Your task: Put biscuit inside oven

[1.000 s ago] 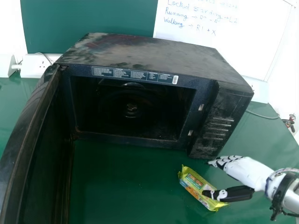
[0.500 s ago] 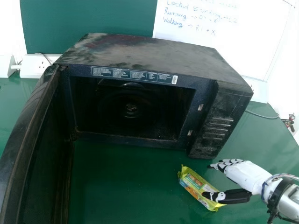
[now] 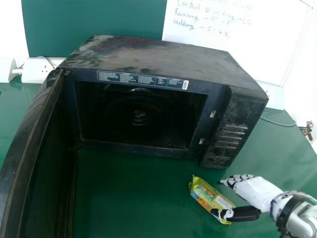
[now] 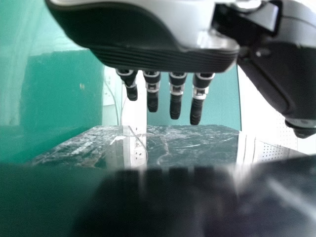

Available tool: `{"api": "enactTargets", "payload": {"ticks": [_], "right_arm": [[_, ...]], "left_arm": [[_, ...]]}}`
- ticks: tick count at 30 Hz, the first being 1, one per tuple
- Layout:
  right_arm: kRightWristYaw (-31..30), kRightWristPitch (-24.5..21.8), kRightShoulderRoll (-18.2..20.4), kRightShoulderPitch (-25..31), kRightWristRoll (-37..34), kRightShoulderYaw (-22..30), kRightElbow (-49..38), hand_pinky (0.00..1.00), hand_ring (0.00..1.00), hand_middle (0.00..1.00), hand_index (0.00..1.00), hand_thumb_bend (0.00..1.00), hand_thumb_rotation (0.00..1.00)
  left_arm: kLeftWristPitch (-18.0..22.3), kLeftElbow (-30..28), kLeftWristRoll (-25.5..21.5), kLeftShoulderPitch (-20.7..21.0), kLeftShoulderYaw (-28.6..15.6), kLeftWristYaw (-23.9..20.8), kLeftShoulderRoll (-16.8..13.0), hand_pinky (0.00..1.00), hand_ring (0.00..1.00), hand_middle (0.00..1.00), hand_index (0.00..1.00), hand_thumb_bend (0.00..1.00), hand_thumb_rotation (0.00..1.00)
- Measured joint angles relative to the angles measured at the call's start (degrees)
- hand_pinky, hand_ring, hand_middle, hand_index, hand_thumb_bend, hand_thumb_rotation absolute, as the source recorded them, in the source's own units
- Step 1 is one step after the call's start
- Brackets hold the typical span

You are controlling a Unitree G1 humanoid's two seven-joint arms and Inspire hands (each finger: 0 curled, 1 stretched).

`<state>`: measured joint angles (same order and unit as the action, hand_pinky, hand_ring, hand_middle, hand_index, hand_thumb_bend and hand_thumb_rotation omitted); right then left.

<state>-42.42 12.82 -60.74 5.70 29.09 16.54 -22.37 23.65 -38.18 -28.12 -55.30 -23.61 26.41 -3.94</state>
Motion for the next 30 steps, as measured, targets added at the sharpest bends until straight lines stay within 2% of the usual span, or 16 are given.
{"api": "enactTargets", "payload": {"ticks": [9,19,26,30], "right_arm": [[-0.27,-5.83,1.72,0.47,6.42,-1.3,-5.16,1.0,1.0,0.99,1.0,0.84,1.0],[1.03,-7.14,4.42,1.69,11.17,-2.87,-6.01,1.0,1.0,0.99,1.0,0.82,1.0],[1.87,-8.07,6.24,2.01,12.15,-3.17,-6.5,1.0,1.0,0.99,1.0,0.83,1.0],[3.13,-8.28,7.42,2.14,13.48,-3.58,-6.87,1.0,1.0,0.98,1.0,0.83,1.0]], "left_arm": [[-0.76,-1.36,-0.02,-0.83,0.0,-0.2,0.0,0.82,0.81,0.87,0.84,1.0,0.99],[-0.69,-1.56,-0.02,-1.5,0.0,-0.11,0.19,0.92,0.83,0.89,0.87,1.0,0.99],[-0.38,-1.76,0.0,-1.98,0.01,-0.1,0.46,0.91,0.83,0.89,0.87,1.0,0.98],[-0.13,-1.76,0.0,-1.99,0.02,-0.01,0.49,0.94,0.84,0.9,0.87,1.0,0.97]]}}
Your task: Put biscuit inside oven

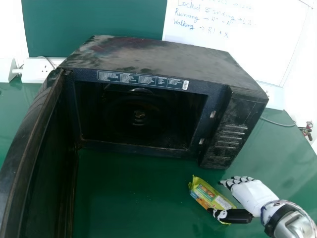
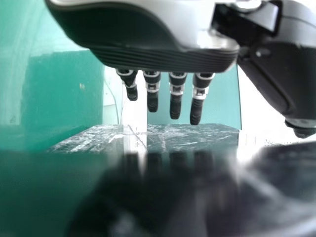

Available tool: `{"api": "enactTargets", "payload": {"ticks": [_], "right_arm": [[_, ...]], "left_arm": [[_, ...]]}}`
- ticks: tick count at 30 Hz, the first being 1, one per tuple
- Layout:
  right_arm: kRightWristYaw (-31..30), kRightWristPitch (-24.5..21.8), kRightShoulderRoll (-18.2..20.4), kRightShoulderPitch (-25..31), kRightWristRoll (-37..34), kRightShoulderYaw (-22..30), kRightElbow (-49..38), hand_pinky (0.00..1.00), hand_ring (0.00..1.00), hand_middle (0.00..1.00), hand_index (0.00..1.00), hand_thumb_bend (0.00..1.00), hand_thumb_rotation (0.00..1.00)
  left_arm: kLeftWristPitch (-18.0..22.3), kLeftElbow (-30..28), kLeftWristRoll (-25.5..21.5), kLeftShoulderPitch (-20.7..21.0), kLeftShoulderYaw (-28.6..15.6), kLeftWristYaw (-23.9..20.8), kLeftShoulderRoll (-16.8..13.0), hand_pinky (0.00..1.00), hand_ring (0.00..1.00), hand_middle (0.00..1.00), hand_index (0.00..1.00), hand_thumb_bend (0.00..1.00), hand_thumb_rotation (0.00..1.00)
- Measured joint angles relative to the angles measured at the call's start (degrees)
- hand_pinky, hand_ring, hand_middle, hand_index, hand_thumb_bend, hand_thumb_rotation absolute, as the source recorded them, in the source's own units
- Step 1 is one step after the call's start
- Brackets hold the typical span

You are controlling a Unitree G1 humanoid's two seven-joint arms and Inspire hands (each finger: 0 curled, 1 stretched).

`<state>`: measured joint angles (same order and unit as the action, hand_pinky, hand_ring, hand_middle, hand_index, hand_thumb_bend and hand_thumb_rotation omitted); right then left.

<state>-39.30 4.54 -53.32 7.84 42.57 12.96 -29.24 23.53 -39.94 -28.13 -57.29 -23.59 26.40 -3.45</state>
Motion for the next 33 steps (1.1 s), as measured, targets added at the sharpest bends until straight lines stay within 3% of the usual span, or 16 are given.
{"api": "enactTargets", "payload": {"ticks": [18,29,33], "right_arm": [[7.16,1.56,3.7,1.2,2.89,-2.29,0.94,1.0,1.0,0.98,1.0,0.83,1.0],[8.04,2.61,3.72,2.03,3.2,-3.29,1.93,1.0,1.0,0.97,1.0,0.83,1.0],[8.04,2.72,3.71,2.25,3.18,-3.28,2.02,1.0,0.99,0.96,1.0,0.83,1.0]], "left_arm": [[0.47,-0.25,0.22,-0.58,0.17,0.15,0.86,0.96,0.83,0.89,0.87,1.0,0.95],[1.41,-0.24,0.55,-0.83,0.44,0.22,1.42,0.9,0.82,0.88,0.86,1.0,0.95],[2.46,-0.1,0.99,-0.81,0.51,0.22,1.96,0.93,0.82,0.89,0.86,1.0,0.93]]}}
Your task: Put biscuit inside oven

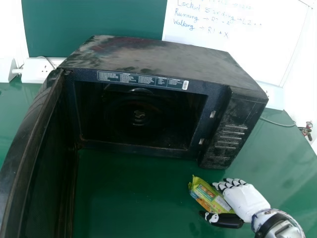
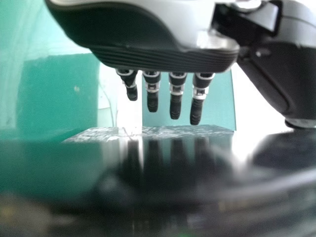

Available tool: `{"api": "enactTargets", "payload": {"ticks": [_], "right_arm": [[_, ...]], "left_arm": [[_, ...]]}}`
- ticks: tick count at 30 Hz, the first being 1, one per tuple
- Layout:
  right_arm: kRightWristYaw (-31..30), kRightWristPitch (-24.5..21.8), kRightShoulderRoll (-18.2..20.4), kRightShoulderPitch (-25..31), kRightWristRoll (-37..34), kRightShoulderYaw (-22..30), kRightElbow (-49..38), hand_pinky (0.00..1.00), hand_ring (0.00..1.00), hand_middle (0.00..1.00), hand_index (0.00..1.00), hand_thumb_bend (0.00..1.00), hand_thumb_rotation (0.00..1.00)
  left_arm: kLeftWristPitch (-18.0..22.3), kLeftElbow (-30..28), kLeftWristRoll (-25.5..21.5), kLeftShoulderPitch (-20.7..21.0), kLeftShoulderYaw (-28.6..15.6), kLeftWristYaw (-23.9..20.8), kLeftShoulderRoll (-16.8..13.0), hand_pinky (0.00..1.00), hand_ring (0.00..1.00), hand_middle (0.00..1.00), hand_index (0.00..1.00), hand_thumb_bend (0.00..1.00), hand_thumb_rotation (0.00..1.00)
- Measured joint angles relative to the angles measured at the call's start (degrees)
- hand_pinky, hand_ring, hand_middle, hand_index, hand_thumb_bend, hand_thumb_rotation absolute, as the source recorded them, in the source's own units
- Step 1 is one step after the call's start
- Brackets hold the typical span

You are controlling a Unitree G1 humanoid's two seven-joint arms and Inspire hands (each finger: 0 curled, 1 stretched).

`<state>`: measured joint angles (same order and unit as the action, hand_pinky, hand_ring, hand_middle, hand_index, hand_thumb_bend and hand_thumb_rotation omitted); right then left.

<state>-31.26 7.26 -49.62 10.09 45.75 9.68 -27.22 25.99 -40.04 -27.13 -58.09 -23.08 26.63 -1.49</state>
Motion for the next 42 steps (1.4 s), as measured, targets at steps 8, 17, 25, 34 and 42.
{"api": "enactTargets", "payload": {"ticks": [8,17,25,34,42], "right_arm": [[0.02,0.01,0.0,0.62,0.12,0.02,0.57,1.0,0.99,0.96,1.0,0.84,1.0],[0.31,0.59,-0.01,0.68,1.41,-0.02,1.77,1.0,0.99,0.95,0.99,0.84,1.0],[0.89,-0.15,0.0,0.53,2.63,-0.02,2.65,0.99,0.98,0.95,0.99,0.85,1.0],[7.31,-0.4,1.88,0.04,5.98,-1.26,3.83,1.0,0.98,0.94,0.99,0.84,1.0],[10.4,-1.43,3.28,-0.84,9.15,-3.45,5.83,1.0,0.99,0.94,0.99,0.84,1.0]], "left_arm": [[2.05,1.63,0.08,0.28,0.0,0.1,0.07,0.94,0.82,0.89,0.86,1.0,0.91],[3.56,3.3,-0.1,0.93,-0.01,0.83,-0.07,0.94,0.83,0.89,0.86,1.0,0.91],[4.28,4.05,-0.25,0.97,-0.01,0.97,-0.1,0.94,0.82,0.89,0.85,1.0,0.91],[5.55,4.26,-0.69,0.67,-0.01,1.51,-0.05,0.92,0.82,0.87,0.84,1.0,0.87],[5.97,4.52,-1.31,0.36,0.0,2.14,-0.19,0.92,0.82,0.88,0.84,1.0,0.88]]}}
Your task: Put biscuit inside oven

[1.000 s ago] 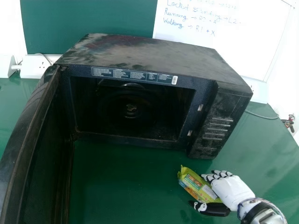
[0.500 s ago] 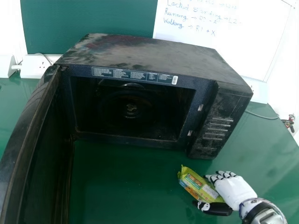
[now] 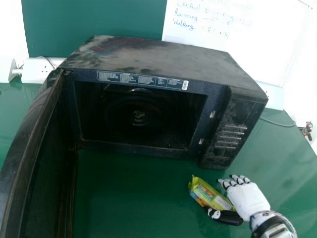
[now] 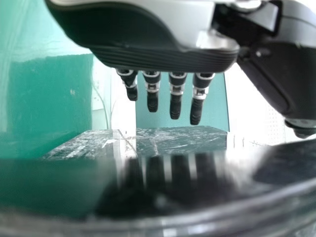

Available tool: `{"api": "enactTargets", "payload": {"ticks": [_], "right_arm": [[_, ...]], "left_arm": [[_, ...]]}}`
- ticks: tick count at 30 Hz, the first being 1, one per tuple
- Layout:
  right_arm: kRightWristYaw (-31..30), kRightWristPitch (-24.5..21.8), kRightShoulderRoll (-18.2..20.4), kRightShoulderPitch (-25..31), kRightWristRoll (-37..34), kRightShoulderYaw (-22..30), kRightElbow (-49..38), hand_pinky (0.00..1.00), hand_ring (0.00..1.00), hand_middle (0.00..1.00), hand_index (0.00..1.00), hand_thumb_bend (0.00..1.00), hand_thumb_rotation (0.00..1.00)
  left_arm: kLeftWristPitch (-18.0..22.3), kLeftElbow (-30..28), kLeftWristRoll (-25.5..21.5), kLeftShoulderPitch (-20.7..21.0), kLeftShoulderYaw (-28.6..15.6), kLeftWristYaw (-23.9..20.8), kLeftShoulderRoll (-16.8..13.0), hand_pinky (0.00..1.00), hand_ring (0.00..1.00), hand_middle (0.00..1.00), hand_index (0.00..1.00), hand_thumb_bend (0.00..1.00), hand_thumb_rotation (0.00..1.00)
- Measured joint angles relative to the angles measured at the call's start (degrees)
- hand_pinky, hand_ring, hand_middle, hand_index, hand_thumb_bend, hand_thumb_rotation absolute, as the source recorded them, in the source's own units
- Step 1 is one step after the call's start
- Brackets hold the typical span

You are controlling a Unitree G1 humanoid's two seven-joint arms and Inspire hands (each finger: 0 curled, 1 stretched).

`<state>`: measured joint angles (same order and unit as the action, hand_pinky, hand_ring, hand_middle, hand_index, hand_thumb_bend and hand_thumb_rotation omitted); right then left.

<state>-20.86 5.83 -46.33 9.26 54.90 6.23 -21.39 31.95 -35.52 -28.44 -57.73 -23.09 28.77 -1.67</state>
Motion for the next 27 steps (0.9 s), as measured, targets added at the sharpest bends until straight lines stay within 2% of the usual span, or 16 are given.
{"api": "enactTargets", "payload": {"ticks": [6,14,15,17,23,27], "right_arm": [[-0.27,-1.79,1.34,-1.62,0.92,-2.11,0.51,0.99,0.98,0.94,0.98,0.84,1.0],[-0.39,-2.88,1.42,-2.2,0.96,-3.73,2.09,0.99,0.98,0.94,0.99,0.84,1.0],[-0.26,-2.93,1.42,-2.24,0.95,-3.87,2.28,0.99,0.98,0.94,0.99,0.84,1.0],[-0.03,-2.85,1.42,-2.27,0.88,-4.2,2.73,0.99,0.98,0.94,0.99,0.84,1.0],[-0.26,-2.93,1.37,-2.9,0.81,-4.78,3.46,1.0,0.98,0.95,0.99,0.84,1.0],[-0.59,-2.95,1.2,-3.51,0.5,-4.88,4.15,0.99,0.98,0.95,0.99,0.84,1.0]], "left_arm": [[0.08,0.02,0.11,-0.05,0.0,-0.01,0.03,0.96,0.84,0.89,0.85,1.0,0.88],[0.56,0.11,0.15,-0.06,0.0,-0.04,0.02,0.95,0.83,0.89,0.85,1.0,0.86],[0.56,0.1,0.14,-0.08,0.0,-0.04,0.02,0.91,0.81,0.87,0.84,1.0,0.86],[0.56,0.1,0.15,-0.09,0.0,-0.05,0.02,0.94,0.83,0.89,0.85,1.0,0.86],[0.55,0.0,0.07,-0.51,-0.01,-0.06,-0.08,0.91,0.81,0.89,0.85,1.0,0.86],[0.57,0.06,0.07,-0.43,-0.05,-0.05,-0.13,0.93,0.82,0.9,0.86,1.0,0.88]]}}
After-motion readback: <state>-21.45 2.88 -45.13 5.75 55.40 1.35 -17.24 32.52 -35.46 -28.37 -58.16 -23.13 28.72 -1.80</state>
